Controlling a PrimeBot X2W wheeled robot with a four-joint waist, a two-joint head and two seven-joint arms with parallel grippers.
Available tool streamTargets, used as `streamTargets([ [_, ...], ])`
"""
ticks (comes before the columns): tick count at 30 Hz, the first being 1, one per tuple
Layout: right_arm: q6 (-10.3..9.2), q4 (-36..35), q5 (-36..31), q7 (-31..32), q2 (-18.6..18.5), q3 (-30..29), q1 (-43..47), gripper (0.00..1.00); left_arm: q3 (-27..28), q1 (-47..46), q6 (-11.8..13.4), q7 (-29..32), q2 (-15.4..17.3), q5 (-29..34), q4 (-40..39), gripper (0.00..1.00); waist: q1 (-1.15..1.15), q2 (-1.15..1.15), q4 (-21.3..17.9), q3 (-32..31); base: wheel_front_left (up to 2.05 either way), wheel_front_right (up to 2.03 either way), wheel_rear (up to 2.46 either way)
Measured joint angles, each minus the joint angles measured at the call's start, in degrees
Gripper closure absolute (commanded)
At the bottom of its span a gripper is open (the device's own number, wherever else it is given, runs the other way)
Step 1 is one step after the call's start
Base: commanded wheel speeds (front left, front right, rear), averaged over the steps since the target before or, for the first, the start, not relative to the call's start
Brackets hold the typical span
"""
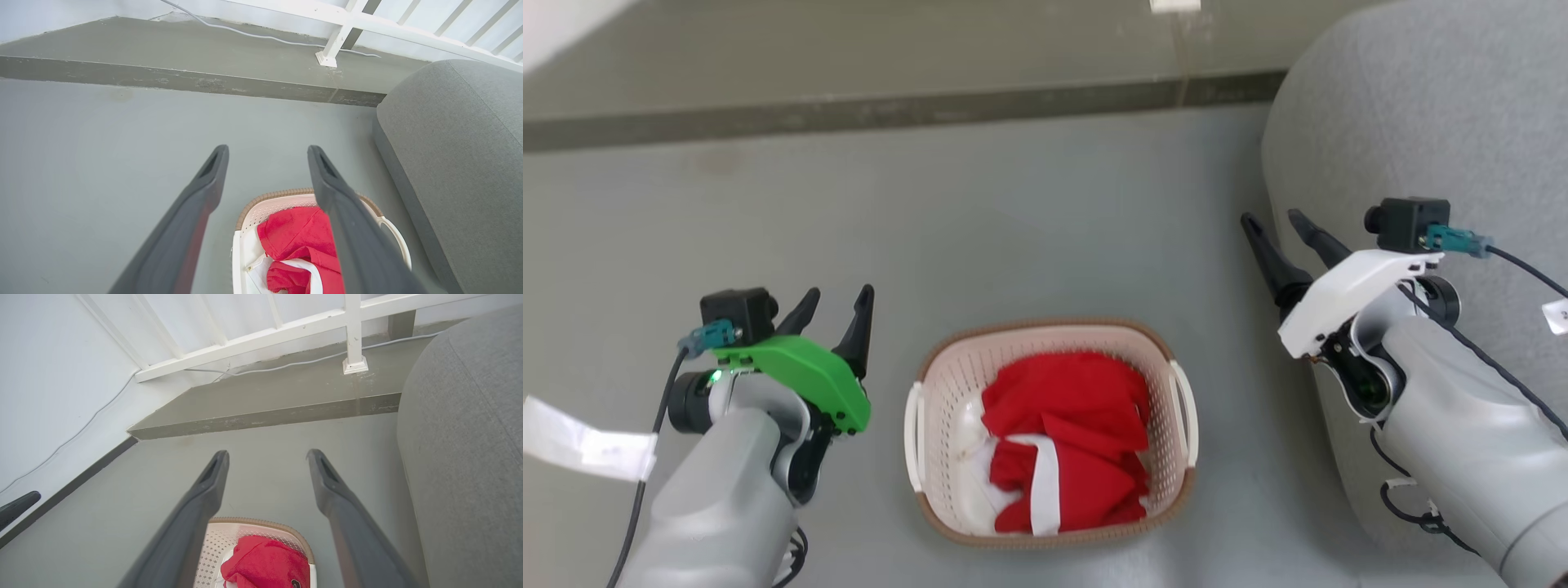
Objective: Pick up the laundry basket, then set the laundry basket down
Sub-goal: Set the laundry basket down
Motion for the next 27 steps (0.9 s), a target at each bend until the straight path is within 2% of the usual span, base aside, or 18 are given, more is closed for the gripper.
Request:
streamTargets([
  [9,-0.77,-7.66,-5.91,-0.02,-1.07,-7.03,3.62,0.00,5.43,4.96,1.33,-0.01,0.57,3.21,-7.97,0.00,0.00,0.00,0.61,-5.20,0.00,0.00,0.00],
  [19,-3.96,-16.53,-11.39,-0.26,-1.70,-15.83,11.75,0.00,12.35,12.59,3.99,-0.16,0.91,8.55,-19.98,0.00,0.00,0.00,0.78,-8.50,0.00,0.00,0.00],
  [22,-5.45,-19.13,-12.88,-0.26,-1.75,-19.02,14.04,0.00,13.79,15.14,5.12,-0.16,0.92,10.98,-22.84,0.00,0.00,0.00,0.76,-8.71,0.00,0.00,0.00],
  [27,-6.30,-23.09,-16.04,-0.27,-1.32,-21.48,17.71,0.00,16.51,19.17,6.01,-0.16,0.92,14.07,-27.52,0.00,0.00,0.00,0.75,-8.93,0.00,0.00,0.00],
])
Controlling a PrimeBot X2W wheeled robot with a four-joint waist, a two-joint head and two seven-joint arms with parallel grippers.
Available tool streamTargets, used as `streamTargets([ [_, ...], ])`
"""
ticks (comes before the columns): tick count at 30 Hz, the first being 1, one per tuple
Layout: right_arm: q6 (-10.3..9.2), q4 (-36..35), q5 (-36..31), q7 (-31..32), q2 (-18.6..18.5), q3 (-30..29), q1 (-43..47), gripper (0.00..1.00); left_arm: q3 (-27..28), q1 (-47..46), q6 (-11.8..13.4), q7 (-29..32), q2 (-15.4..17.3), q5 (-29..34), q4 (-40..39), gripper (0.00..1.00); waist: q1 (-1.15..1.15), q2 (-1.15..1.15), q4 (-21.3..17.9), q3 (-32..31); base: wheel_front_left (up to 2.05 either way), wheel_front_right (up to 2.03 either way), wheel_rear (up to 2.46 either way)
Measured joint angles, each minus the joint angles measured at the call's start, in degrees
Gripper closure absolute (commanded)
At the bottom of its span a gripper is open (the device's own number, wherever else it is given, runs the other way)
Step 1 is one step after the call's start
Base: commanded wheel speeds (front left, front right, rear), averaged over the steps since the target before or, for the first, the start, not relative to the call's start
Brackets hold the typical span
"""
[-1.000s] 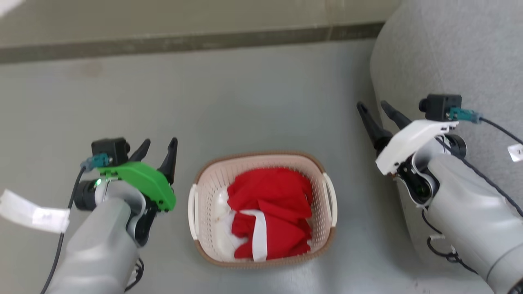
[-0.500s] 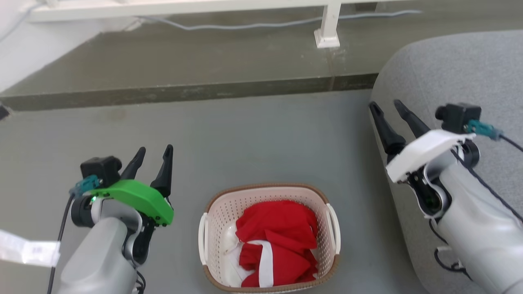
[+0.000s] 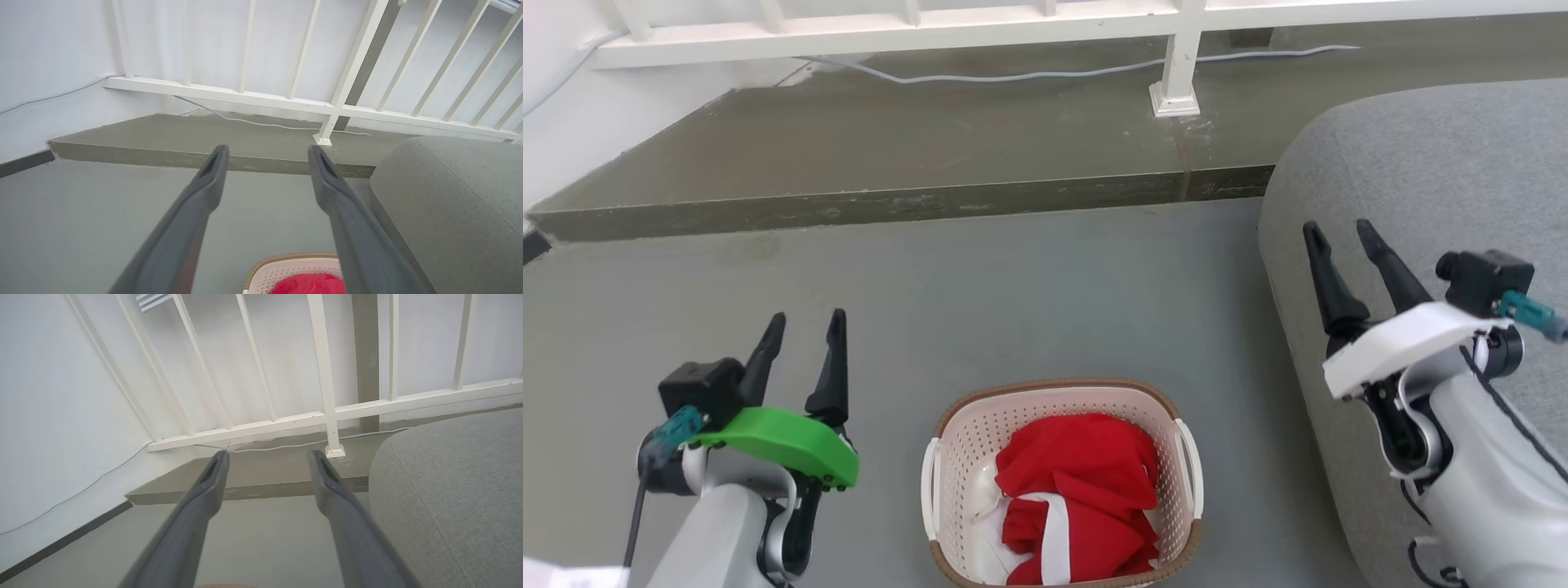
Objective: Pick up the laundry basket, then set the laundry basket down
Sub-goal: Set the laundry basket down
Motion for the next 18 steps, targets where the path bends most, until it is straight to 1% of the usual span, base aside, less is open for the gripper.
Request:
streamTargets([
  [2,-0.02,-1.27,-1.46,0.00,0.10,-0.52,1.25,0.00,1.07,1.10,0.44,0.00,-0.05,0.80,-1.82,0.00,0.00,0.00,0.01,-0.09,0.00,0.00,0.00],
  [6,-0.41,-3.24,-3.45,0.00,0.63,-1.69,3.75,0.00,2.45,3.48,0.47,0.00,-0.44,2.83,-4.76,0.00,0.00,0.00,0.06,-0.30,0.00,0.00,0.00],
  [18,-0.36,-6.99,-7.61,0.00,2.41,-3.59,8.38,0.00,4.22,8.75,0.47,0.00,-1.83,6.16,-8.75,0.00,0.00,0.00,0.05,-0.90,0.00,0.00,0.00],
])
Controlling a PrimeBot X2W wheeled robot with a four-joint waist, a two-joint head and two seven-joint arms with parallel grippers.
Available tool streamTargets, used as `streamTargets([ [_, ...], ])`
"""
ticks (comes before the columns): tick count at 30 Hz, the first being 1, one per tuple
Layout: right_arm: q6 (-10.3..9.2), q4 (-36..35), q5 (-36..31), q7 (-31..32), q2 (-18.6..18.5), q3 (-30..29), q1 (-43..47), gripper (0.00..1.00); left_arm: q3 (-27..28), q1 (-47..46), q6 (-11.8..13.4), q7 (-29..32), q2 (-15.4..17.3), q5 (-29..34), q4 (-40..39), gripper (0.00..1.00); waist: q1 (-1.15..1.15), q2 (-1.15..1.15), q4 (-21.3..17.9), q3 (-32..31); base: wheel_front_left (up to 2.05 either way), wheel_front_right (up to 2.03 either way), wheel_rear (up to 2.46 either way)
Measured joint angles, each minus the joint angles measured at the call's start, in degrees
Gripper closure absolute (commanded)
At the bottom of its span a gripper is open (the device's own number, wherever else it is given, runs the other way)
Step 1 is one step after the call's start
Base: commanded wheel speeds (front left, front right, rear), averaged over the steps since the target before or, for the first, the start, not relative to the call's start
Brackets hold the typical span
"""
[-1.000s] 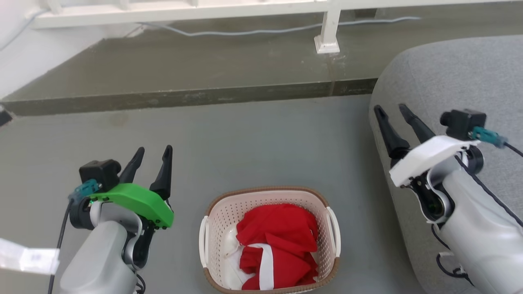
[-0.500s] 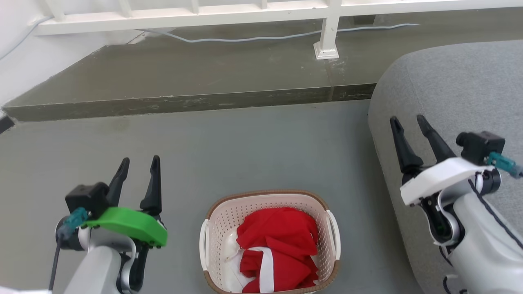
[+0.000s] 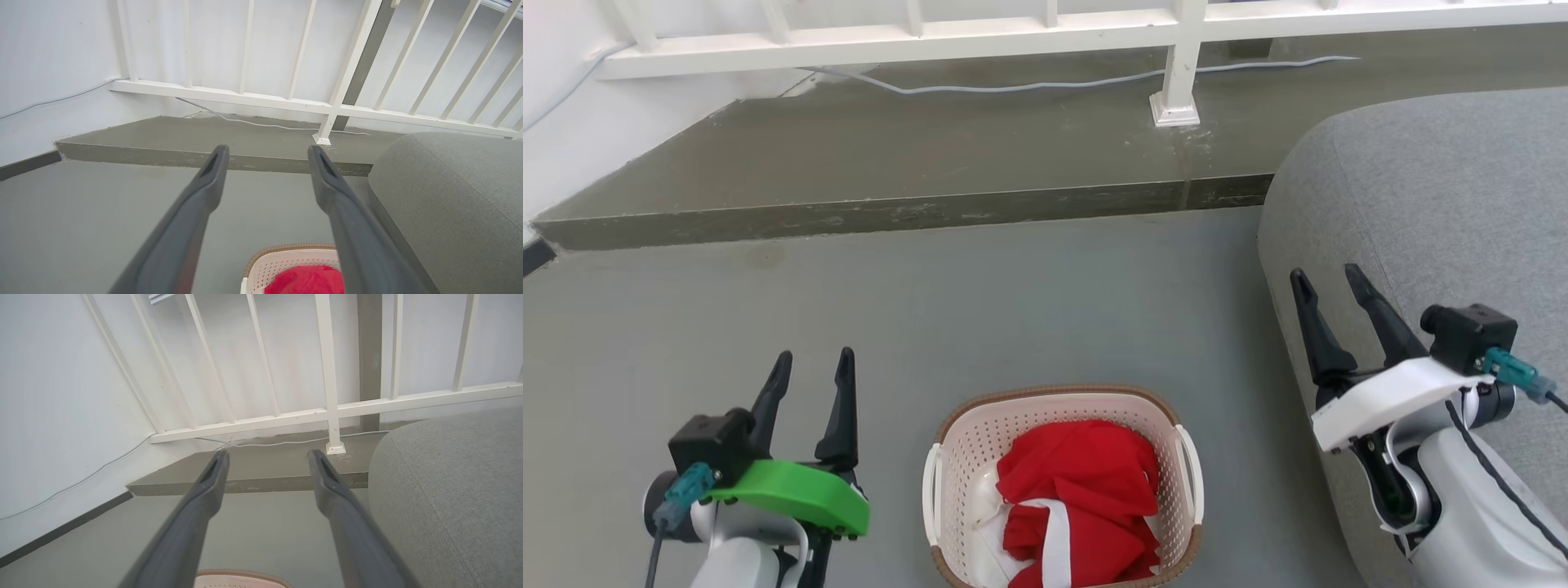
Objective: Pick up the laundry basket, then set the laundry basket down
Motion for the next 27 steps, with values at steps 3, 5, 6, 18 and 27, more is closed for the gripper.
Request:
streamTargets([
  [3,0.18,-0.48,-0.80,0.00,0.16,-0.48,1.26,0.00,0.74,1.34,-0.02,0.00,-0.74,0.44,-0.96,0.00,0.00,0.00,-0.04,-0.07,0.00,0.00,0.00],
  [5,0.20,-0.77,-1.11,0.00,0.30,-0.67,1.65,0.00,0.93,1.75,-0.08,0.00,-0.86,0.80,-1.36,0.00,0.00,0.00,-0.05,-0.09,0.00,0.00,0.00],
  [6,0.30,-0.92,-1.38,0.00,0.38,-0.77,1.86,0.00,1.01,1.84,-0.09,0.00,-0.89,0.85,-1.51,0.00,0.00,0.00,-0.06,-0.10,0.00,0.00,0.00],
  [18,1.02,-1.76,-3.75,0.00,1.49,-2.66,3.60,0.00,2.43,3.84,-0.68,0.00,-1.55,1.94,-2.81,0.00,0.00,0.00,0.00,-0.14,0.00,0.00,0.00],
  [27,1.56,-2.20,-4.81,0.00,2.10,-3.77,4.68,0.00,3.10,4.41,-1.65,0.00,-2.36,3.94,-3.32,0.00,0.00,0.00,-0.05,-0.18,0.00,0.00,0.00],
])
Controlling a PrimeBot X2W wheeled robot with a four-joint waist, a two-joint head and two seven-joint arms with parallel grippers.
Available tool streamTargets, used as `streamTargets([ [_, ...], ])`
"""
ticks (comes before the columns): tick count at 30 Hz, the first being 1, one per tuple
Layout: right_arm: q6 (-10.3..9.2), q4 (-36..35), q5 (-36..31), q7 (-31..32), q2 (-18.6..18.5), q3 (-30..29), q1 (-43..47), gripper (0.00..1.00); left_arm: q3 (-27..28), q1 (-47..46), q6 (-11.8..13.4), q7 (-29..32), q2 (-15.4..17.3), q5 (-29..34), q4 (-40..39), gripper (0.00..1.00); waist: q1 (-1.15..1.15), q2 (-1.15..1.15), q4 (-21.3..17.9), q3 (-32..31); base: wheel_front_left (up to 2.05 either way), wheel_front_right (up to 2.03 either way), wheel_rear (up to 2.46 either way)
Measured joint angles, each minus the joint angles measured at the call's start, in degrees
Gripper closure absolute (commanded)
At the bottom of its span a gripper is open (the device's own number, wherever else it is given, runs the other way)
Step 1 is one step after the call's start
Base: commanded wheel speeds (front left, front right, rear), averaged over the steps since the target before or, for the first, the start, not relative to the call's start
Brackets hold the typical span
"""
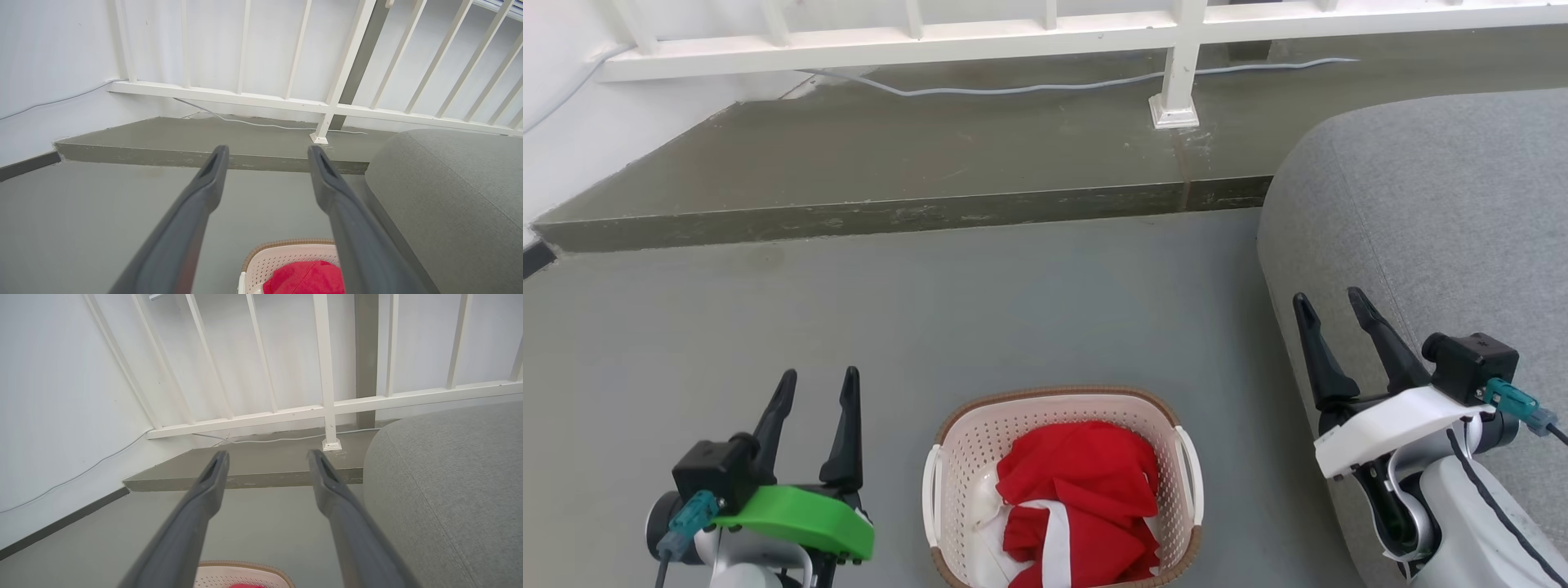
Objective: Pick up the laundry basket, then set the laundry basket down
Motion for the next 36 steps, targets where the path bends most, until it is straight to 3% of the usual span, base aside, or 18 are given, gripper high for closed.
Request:
streamTargets([
  [13,0.99,-0.13,-1.56,0.00,1.24,-1.21,0.63,0.00,1.00,0.76,-1.11,0.00,-0.52,0.31,-0.13,0.00,0.00,0.00,0.02,0.01,0.00,0.00,0.00],
  [14,0.96,0.01,-1.57,0.01,1.32,-1.24,0.82,1.00,1.04,0.77,-1.43,0.00,-0.58,0.31,-0.05,1.00,0.00,0.00,0.02,0.01,0.00,0.00,0.00],
  [25,0.96,2.69,0.55,0.46,3.10,-1.45,3.90,1.00,0.85,1.86,-1.46,0.78,-1.14,-1.44,2.92,1.00,0.00,0.00,0.13,-0.09,0.00,0.00,0.00],
  [36,1.01,2.57,9.01,2.75,3.63,-3.89,3.90,1.00,2.26,1.86,-1.53,2.85,-1.59,-10.76,3.07,1.00,0.00,0.00,0.45,-0.33,0.00,0.00,0.00],
])
